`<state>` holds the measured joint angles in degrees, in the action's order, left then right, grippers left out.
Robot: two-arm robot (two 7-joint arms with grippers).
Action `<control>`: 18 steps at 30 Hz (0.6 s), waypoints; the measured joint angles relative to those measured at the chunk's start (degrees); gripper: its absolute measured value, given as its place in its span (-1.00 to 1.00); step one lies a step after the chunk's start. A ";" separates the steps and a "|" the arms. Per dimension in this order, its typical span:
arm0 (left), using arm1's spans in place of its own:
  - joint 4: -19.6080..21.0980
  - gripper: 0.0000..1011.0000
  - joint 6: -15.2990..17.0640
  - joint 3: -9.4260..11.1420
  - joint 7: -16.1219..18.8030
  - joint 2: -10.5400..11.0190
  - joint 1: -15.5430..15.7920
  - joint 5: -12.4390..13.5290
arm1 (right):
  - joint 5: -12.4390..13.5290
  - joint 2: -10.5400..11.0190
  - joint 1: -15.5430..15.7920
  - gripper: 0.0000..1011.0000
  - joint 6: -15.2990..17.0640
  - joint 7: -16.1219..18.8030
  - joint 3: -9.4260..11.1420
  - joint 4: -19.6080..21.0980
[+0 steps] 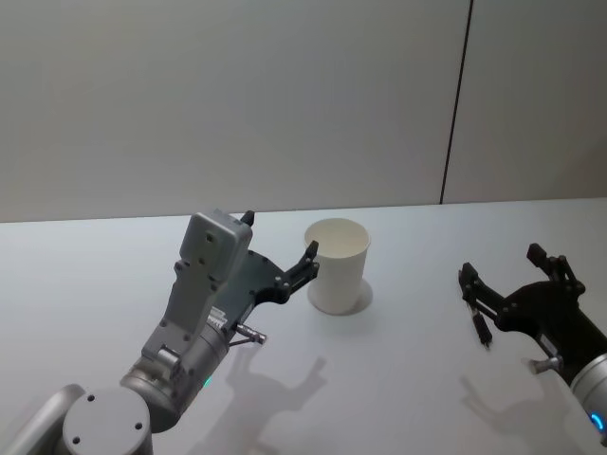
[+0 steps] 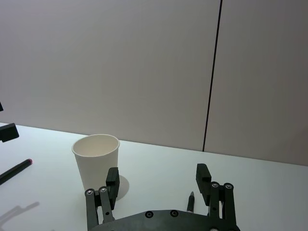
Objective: Place the pen into the pen holder.
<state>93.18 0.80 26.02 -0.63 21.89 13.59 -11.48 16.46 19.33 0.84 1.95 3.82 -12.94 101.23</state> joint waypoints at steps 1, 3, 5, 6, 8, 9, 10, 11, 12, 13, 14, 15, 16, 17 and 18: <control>0.00 0.98 0.00 0.00 0.00 0.00 0.00 0.00 | 0.00 0.00 0.00 0.98 0.00 0.00 0.00 0.00; 0.00 0.98 0.00 0.00 0.00 0.00 0.00 0.00 | 0.00 0.00 0.00 0.98 0.00 0.00 0.00 0.00; 0.00 0.98 0.00 0.00 0.00 0.00 0.00 0.00 | 0.00 0.00 0.00 0.98 0.00 0.00 0.00 0.00; 0.00 0.98 0.00 0.00 0.00 0.00 0.00 0.00 | 0.00 0.00 0.00 0.98 0.00 0.00 0.00 0.00; 0.00 0.98 0.00 0.00 0.00 0.00 0.00 0.00 | 0.00 0.00 0.00 0.98 0.00 0.00 0.00 0.00; 0.00 0.98 0.00 0.00 0.00 0.00 0.00 0.00 | 0.00 0.00 0.00 0.98 0.00 0.00 0.00 0.00; 0.00 0.98 0.00 0.00 0.00 0.00 0.00 0.00 | 0.00 0.00 0.00 0.98 0.00 0.00 0.00 0.00; 0.00 0.98 0.00 0.00 0.00 0.00 0.00 0.00 | 0.00 0.00 0.00 0.98 0.00 0.00 0.00 0.00; 0.00 0.98 0.00 0.00 0.00 0.00 0.00 0.00 | 0.00 0.00 0.00 0.98 0.00 0.00 0.00 0.00; 0.00 0.98 0.00 0.00 0.00 0.00 0.00 0.00 | 0.00 0.00 0.00 0.98 0.00 0.00 0.00 0.00; 0.00 0.98 0.00 0.00 0.00 0.00 0.00 0.00 | 0.00 0.00 0.00 0.98 0.00 0.00 0.00 0.00; 0.00 0.98 0.00 0.00 0.00 0.00 0.00 0.00 | 0.00 0.00 0.00 0.98 0.00 0.00 0.00 0.00; 0.00 0.98 0.00 0.00 0.00 0.00 0.00 0.00 | 0.00 0.00 0.00 0.98 0.00 0.00 0.00 0.00; 0.00 0.98 0.00 0.00 0.00 0.00 0.00 0.00 | 0.00 0.00 0.00 0.98 0.00 0.00 0.00 0.00; 0.00 0.98 0.00 0.00 0.00 0.00 0.00 0.00 | 0.00 0.00 0.00 0.98 0.00 0.00 0.00 0.00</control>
<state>93.18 0.79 26.02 -0.63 21.89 13.59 -11.48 16.46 19.33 0.84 1.95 3.83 -12.94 101.23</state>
